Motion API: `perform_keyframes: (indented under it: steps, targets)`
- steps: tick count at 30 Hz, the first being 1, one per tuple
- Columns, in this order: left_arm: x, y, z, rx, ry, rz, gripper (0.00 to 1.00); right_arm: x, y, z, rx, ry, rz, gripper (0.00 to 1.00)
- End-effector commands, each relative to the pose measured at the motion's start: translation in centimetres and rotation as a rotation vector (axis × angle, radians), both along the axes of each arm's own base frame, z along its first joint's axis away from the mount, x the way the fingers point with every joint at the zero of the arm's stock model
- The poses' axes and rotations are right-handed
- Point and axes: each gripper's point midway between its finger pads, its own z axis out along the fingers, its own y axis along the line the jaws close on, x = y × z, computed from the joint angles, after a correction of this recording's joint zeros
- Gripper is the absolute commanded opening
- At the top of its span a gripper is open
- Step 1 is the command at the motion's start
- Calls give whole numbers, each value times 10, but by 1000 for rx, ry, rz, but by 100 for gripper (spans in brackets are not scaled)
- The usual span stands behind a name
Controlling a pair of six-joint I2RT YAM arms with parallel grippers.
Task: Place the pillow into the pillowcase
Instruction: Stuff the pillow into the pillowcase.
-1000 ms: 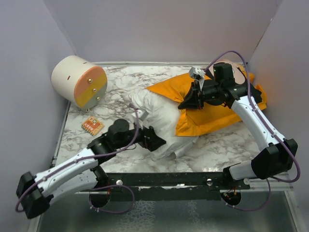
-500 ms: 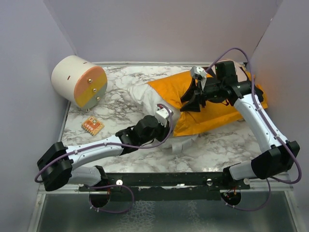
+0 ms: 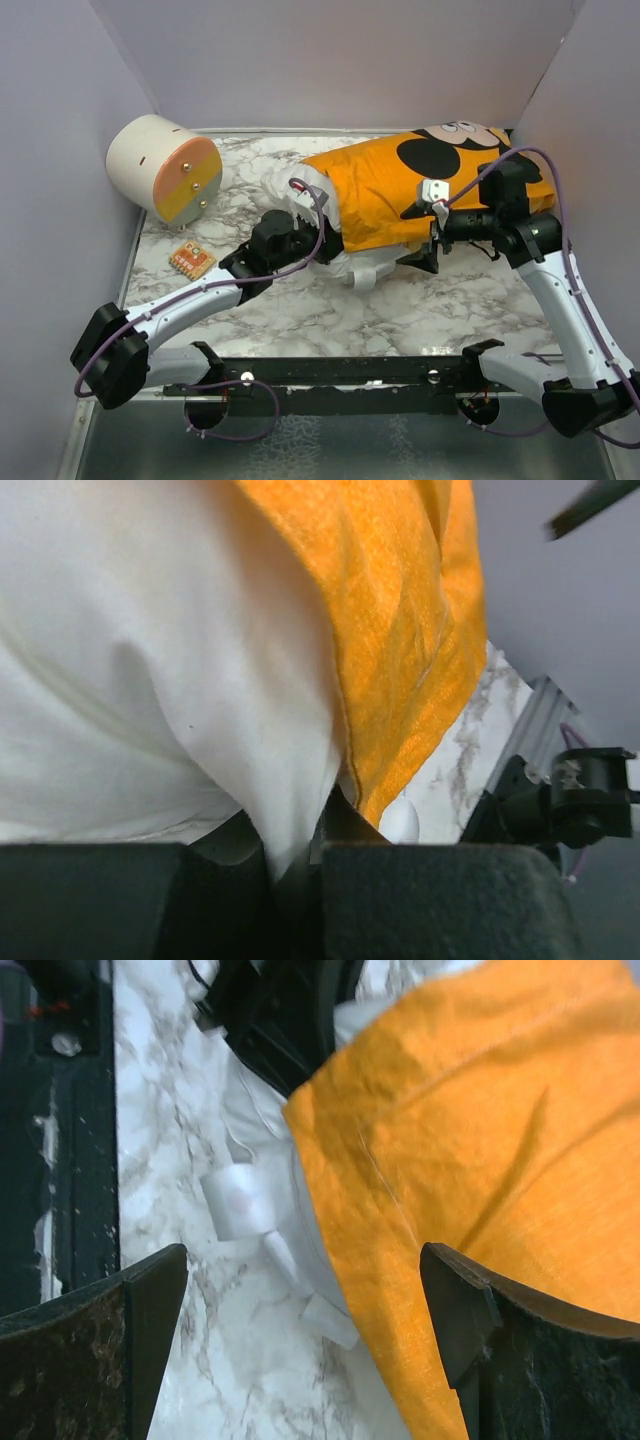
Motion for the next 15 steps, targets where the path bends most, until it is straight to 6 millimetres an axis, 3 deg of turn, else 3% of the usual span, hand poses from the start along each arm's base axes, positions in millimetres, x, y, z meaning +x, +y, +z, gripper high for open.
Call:
perform_keyframes:
  steps: [1, 5, 11, 15]
  targets:
    - [-17, -29, 77, -226, -81, -173, 0, 42, -22, -31, -112, -32, -217, 100]
    - [-20, -36, 83, -253, -62, -222, 0, 81, -31, -36, -148, -110, -335, 97]
    - [-16, -30, 92, -265, -71, -209, 0, 81, -31, -58, -187, -118, -318, 94]
    - [-16, -29, 90, -274, -63, -214, 0, 103, -50, -67, -242, -167, -459, 92]
